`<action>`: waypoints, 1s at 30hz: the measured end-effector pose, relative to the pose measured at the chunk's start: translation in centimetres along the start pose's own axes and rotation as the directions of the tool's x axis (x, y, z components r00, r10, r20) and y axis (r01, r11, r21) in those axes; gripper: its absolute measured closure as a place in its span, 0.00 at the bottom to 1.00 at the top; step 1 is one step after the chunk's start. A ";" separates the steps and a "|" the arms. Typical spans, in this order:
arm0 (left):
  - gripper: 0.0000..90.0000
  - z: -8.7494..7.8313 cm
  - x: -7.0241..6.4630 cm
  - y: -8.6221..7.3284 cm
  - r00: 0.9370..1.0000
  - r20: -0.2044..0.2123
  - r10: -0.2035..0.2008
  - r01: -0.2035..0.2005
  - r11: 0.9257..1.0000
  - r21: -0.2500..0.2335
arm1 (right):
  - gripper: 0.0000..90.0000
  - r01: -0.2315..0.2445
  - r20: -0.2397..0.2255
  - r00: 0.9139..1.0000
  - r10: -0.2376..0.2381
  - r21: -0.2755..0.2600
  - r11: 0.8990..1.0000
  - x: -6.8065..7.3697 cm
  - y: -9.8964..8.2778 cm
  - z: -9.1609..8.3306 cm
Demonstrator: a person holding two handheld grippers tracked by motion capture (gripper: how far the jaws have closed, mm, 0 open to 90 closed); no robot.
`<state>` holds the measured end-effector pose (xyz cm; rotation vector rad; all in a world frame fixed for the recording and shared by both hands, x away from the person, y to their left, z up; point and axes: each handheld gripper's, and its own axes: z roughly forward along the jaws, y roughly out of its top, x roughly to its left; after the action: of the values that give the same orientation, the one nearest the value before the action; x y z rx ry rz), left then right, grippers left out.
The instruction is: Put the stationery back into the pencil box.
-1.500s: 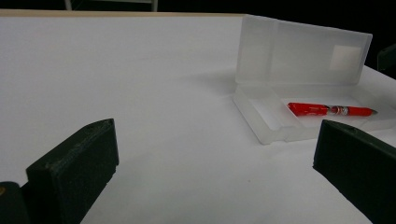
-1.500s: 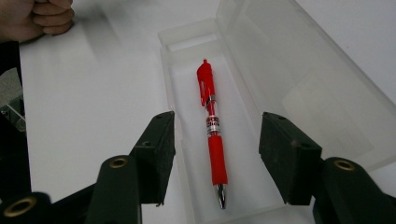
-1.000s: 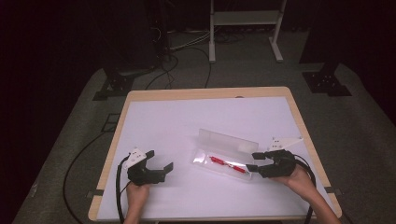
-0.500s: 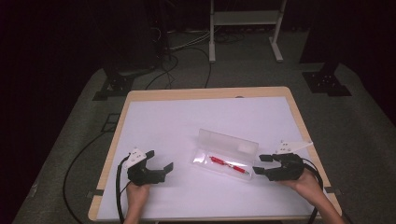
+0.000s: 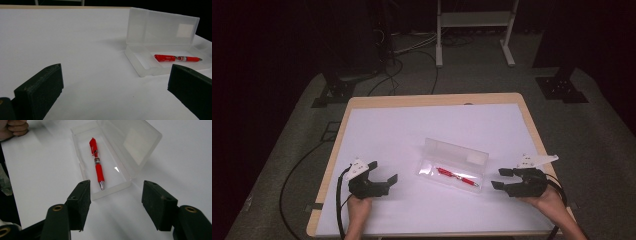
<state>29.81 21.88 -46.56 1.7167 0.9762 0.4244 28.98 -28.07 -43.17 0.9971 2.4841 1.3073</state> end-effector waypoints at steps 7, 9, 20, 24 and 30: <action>0.00 0.0 0.0 0.0 1.000 -0.001 0.001 -0.001 1.000 0.000 | 0.44 -0.012 0.015 1.000 0.012 -0.001 1.000 -0.2 -0.7 -0.6; 0.00 0.0 0.0 0.0 1.000 -0.001 0.001 -0.001 1.000 0.001 | 0.44 -0.014 0.016 1.000 0.014 -0.001 1.000 -0.3 -1.0 -0.7; 0.00 0.1 -0.1 0.0 1.000 -0.003 -0.001 0.001 1.000 0.004 | 0.44 -0.046 0.031 0.998 0.045 0.002 0.999 -0.5 -2.4 -1.3; 0.00 0.1 -0.1 0.0 1.000 -0.003 0.000 0.000 1.000 0.005 | 0.43 -0.057 0.034 0.998 0.057 0.000 0.998 -0.6 -2.9 -1.5; 0.00 0.1 -0.1 0.0 1.000 -0.004 0.000 0.000 1.000 0.005 | 0.43 -0.071 0.029 0.997 0.071 0.001 0.997 -0.6 -3.7 -1.7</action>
<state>29.78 21.75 -46.57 1.7213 0.9812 0.4261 26.95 -31.04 -45.15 1.1066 2.4504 1.3016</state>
